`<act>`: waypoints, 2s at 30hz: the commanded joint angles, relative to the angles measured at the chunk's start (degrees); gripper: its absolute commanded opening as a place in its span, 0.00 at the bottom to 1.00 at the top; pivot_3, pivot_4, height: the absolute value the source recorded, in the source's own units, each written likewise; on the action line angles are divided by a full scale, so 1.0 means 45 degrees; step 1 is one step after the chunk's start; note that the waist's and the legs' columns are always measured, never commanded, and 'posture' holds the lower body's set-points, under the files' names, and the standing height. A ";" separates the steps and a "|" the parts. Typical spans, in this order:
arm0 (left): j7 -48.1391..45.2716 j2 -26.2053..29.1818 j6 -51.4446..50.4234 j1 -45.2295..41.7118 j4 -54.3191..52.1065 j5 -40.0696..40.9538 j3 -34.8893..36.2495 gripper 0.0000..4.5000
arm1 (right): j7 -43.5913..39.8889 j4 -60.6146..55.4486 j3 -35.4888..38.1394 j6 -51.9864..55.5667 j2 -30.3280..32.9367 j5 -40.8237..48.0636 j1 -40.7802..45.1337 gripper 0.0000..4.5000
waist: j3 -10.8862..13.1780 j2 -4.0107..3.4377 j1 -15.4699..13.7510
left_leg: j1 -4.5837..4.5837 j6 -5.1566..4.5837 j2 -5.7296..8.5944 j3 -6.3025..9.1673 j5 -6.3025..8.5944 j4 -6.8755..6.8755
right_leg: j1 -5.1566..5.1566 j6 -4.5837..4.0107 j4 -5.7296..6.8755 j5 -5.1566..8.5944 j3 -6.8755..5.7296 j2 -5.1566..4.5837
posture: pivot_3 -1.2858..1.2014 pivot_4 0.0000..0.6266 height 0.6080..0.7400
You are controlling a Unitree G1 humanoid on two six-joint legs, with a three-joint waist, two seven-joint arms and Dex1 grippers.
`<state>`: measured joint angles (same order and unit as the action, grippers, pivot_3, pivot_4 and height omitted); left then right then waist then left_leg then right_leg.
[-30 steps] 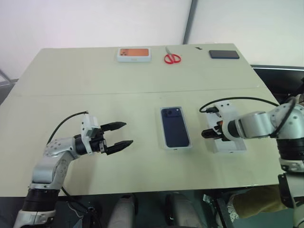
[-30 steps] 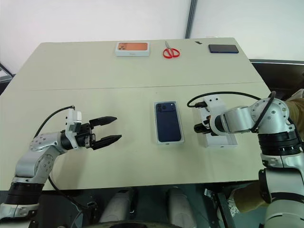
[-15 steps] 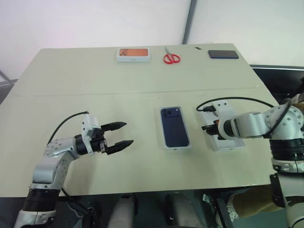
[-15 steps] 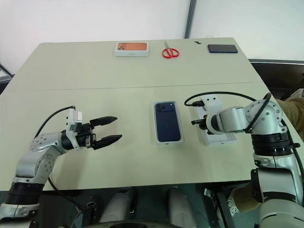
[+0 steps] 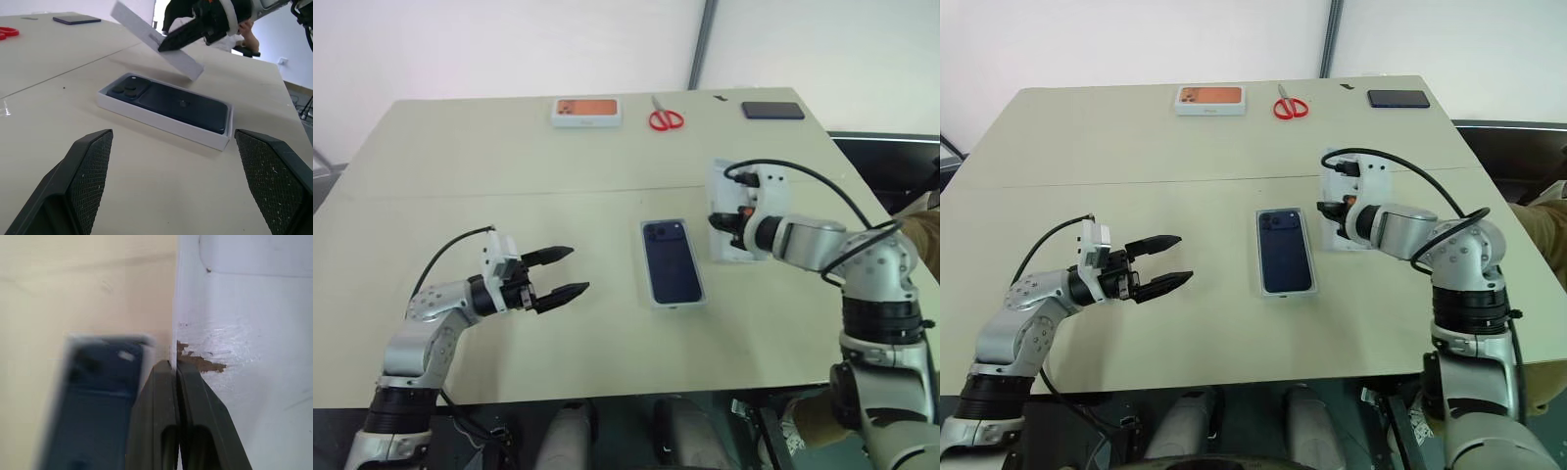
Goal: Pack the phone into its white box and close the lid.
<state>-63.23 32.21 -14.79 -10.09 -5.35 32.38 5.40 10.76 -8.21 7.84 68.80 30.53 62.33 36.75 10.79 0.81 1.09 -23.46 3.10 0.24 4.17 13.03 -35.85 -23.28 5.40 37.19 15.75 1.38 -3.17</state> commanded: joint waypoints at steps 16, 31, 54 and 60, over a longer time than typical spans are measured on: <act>0.1391 -0.0218 -0.0485 -0.0819 -0.0022 0.0696 0.0955 0.93 | 0.0793 0.0280 0.1381 -0.1769 -0.3544 0.9307 -0.0642 0.01 | 0.0002 -0.0003 0.0010 | 0.0001 0.0000 -0.0009 0.0004 0.0000 -0.0010 | 0.0005 -0.0012 0.0009 -0.0007 0.0000 -0.0003 | 0.52 0.24 1.00; 0.2470 -0.0559 -0.1246 -0.0608 -0.0568 0.1012 0.1164 0.93 | -0.0775 0.1120 -0.1271 -0.1468 -0.3859 0.9154 -0.1744 0.01 | 0.0002 -0.0003 0.0004 | 0.0001 -0.0001 -0.0010 0.0005 0.0001 -0.0010 | 0.0002 -0.0015 0.0008 -0.0007 0.0001 0.0007 | 0.52 0.24 1.00; 0.2901 -0.2603 -0.0326 -0.0805 0.0403 -0.0453 -0.0761 0.00 | -0.2146 0.3284 -0.0558 -0.0904 -0.2897 0.7335 -0.1462 0.31 | 0.0001 -0.0002 -0.0019 | 0.0002 -0.0001 0.0000 -0.0002 0.0001 -0.0018 | 0.0004 -0.0019 0.0007 -0.0013 0.0006 0.0030 | 0.52 0.24 1.00; 0.3064 -0.3312 -0.0042 -0.1326 0.1044 -0.0792 -0.1160 0.00 | -0.4019 0.2522 -0.0312 -0.0606 -0.1365 0.5726 -0.1199 0.73 | 0.0002 -0.0002 -0.0056 | 0.0000 -0.0002 -0.0002 -0.0001 0.0001 -0.0024 | 0.0006 -0.0019 0.0006 -0.0015 0.0006 0.0041 | 0.52 0.24 1.00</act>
<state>-49.64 17.78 -16.43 -15.29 -0.30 29.19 0.53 -3.80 6.36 5.07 66.05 22.91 90.42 30.13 10.80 0.80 0.84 -23.46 3.09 0.24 4.17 13.04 -35.97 -23.24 5.32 37.21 15.69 1.41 -2.99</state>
